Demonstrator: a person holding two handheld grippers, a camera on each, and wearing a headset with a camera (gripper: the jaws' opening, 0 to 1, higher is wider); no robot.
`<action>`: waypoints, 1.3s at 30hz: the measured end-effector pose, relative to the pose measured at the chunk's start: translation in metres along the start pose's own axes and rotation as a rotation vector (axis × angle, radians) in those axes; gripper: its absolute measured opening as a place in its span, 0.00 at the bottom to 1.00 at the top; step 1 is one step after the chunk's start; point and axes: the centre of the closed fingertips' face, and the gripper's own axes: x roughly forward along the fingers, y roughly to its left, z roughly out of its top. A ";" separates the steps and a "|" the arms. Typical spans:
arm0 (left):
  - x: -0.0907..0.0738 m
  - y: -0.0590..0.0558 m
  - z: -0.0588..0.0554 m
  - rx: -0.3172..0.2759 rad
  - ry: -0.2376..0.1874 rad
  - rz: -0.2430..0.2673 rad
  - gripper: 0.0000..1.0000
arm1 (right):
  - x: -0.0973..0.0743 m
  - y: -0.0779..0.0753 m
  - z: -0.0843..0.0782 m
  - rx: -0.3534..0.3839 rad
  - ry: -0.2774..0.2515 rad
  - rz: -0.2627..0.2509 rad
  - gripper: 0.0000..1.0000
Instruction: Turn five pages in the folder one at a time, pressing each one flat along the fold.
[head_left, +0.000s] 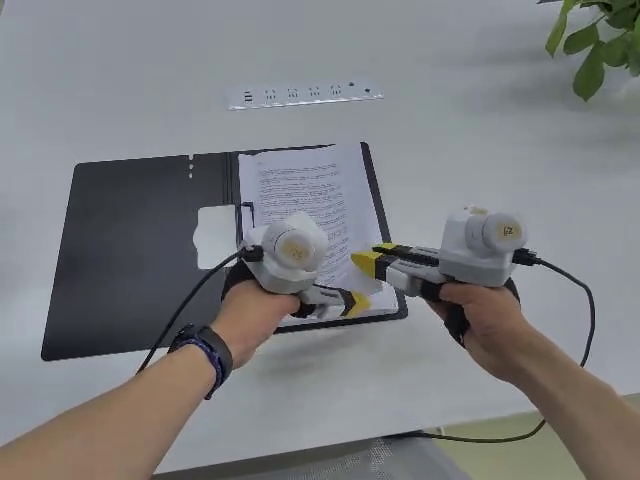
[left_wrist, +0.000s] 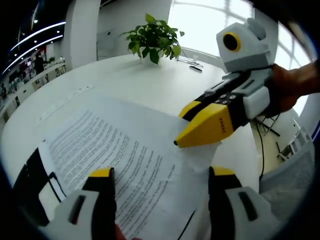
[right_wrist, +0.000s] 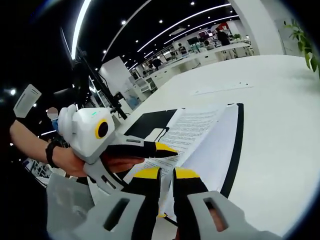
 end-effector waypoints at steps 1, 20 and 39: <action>-0.001 0.000 0.000 0.004 0.001 0.000 0.76 | 0.001 0.001 0.000 -0.008 0.000 0.001 0.04; -0.032 0.004 -0.008 -0.025 -0.017 0.041 0.78 | 0.019 0.036 0.006 -0.123 0.023 0.060 0.00; -0.083 0.023 -0.024 -0.065 -0.049 0.109 0.80 | 0.036 0.066 0.022 -0.096 -0.031 0.086 0.00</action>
